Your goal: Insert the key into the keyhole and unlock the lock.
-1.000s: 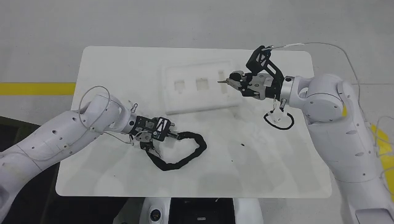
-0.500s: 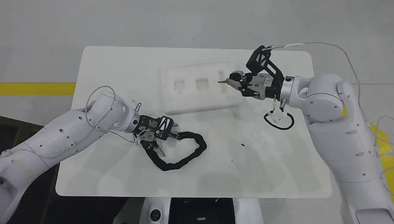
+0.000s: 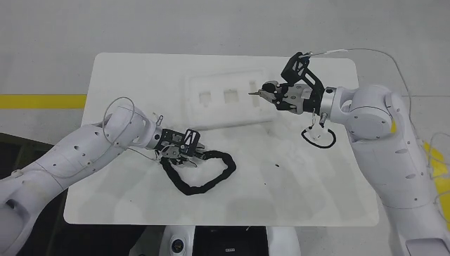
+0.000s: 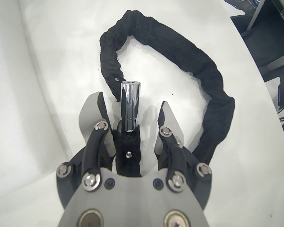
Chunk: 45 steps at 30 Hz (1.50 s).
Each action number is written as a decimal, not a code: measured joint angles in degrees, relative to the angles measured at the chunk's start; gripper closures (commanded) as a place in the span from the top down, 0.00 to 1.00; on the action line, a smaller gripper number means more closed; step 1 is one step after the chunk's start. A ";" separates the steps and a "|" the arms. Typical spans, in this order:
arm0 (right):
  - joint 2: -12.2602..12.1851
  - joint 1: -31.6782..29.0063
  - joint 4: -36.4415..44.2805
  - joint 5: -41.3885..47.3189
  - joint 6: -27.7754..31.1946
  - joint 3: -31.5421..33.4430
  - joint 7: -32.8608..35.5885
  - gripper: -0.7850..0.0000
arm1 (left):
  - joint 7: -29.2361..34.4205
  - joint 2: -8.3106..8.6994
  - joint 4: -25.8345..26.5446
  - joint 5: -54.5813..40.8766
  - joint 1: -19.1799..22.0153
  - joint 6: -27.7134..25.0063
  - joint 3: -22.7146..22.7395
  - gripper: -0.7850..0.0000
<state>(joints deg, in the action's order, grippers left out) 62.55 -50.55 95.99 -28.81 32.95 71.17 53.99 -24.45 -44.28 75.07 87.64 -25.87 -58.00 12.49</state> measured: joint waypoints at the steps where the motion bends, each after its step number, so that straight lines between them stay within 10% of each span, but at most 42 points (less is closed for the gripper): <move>1: 0.00 0.00 0.00 0.00 0.00 0.00 0.00 0.00 | -0.01 -0.09 -0.09 0.13 -0.10 0.00 0.12 0.39; 6: 0.00 0.00 0.00 0.00 0.00 0.00 0.00 0.00 | -0.23 -0.50 -0.73 0.48 -0.60 0.00 1.04 0.00; 30: 0.52 -1.77 1.28 5.45 -2.00 -4.36 -1.51 0.00 | -12.69 3.59 1.38 -3.55 -8.47 11.01 12.28 0.00; 45: 1.85 -0.65 2.67 11.26 -8.62 -13.92 0.87 0.00 | -5.08 5.94 9.17 -9.37 -17.52 22.50 19.96 0.00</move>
<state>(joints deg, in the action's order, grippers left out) 64.39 -51.20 98.66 -17.55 24.33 57.25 54.86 -29.54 -38.34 84.24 78.27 -43.39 -35.50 32.45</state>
